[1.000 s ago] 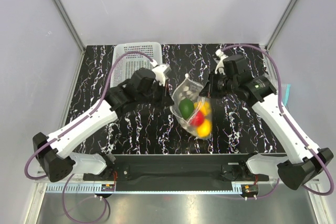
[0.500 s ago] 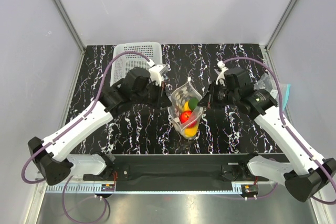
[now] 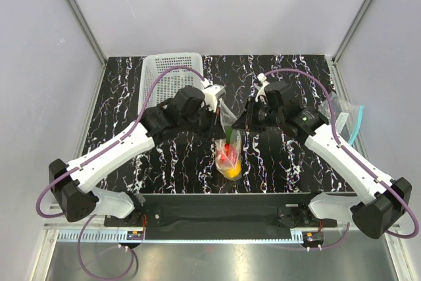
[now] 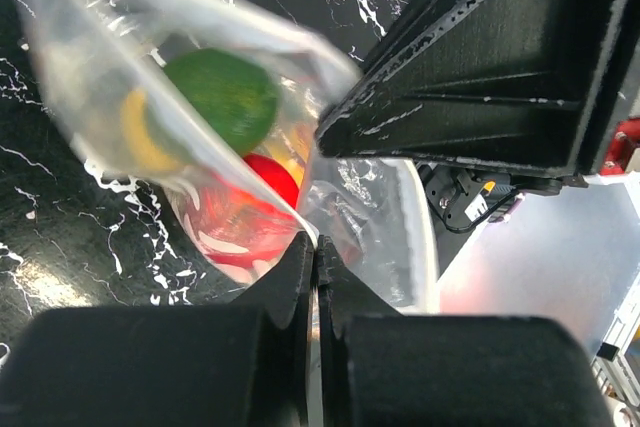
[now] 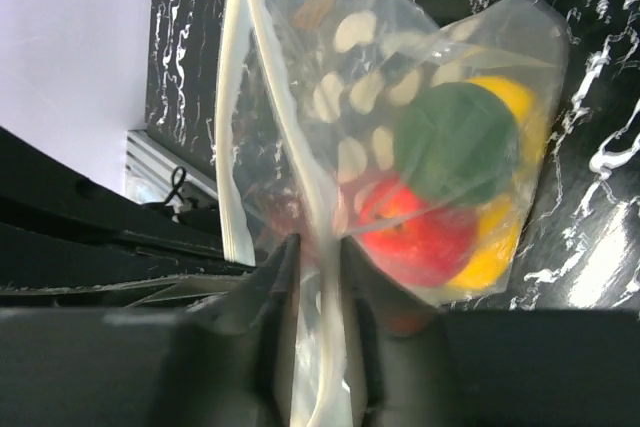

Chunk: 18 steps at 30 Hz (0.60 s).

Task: Place the food in the zip-top bag and seal the zipper
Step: Adjust the zipper food storage bag at the center of the board.

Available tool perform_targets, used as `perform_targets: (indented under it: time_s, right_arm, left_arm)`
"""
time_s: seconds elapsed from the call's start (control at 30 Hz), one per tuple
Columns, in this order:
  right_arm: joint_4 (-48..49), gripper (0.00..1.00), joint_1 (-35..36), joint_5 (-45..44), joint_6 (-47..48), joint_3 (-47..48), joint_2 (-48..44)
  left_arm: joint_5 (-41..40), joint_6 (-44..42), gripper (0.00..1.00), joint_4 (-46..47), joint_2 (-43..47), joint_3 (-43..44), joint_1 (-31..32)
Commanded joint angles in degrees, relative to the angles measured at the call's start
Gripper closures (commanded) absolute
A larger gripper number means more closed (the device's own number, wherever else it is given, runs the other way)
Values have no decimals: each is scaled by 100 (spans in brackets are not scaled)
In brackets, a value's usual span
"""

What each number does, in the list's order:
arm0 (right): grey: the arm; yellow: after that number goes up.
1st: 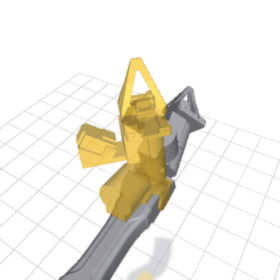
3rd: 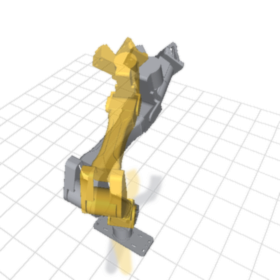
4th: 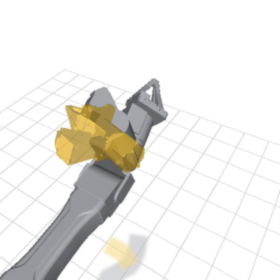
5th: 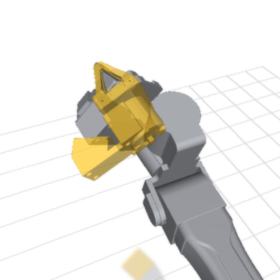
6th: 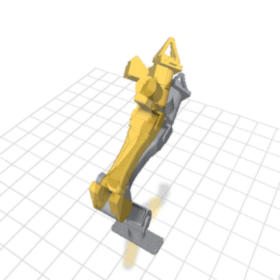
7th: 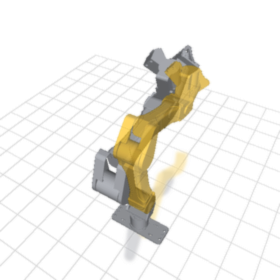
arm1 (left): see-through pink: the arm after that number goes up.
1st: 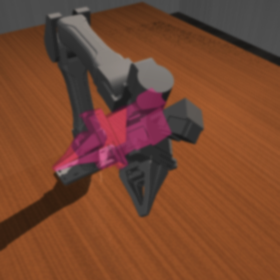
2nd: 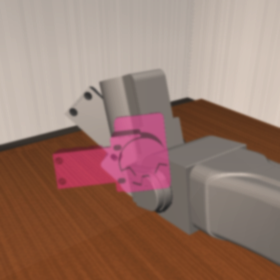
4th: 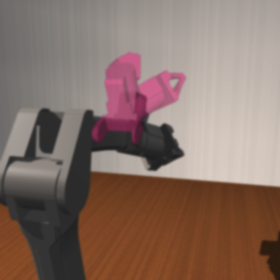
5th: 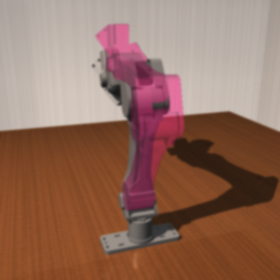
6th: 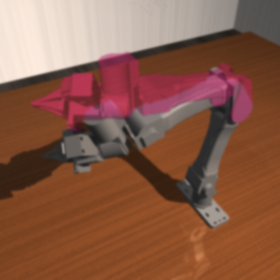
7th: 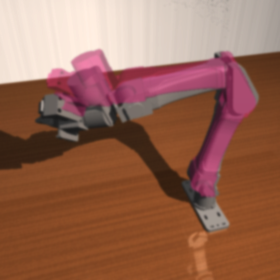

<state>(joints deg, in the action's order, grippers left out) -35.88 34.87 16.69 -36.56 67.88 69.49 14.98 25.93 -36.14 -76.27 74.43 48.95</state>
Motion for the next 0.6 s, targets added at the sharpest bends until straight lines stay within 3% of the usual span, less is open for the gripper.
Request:
perform_targets:
  time_s: [0.0, 0.1, 0.37, 0.57]
  right_arm:
    - [433, 68, 55, 89, -45, 24, -120]
    - [441, 59, 55, 19, -36, -2, -199]
    - [73, 62, 55, -183, 140, 147, -85]
    - [-200, 50, 55, -263, 175, -55, -427]
  left_arm:
    - [75, -27, 98, 415, 191, -8, 27]
    - [22, -79, 98, 380, 200, -34, 18]
    - [-197, -194, 97, 257, 279, -104, 27]
    - [-373, -246, 97, 178, 385, -87, -17]
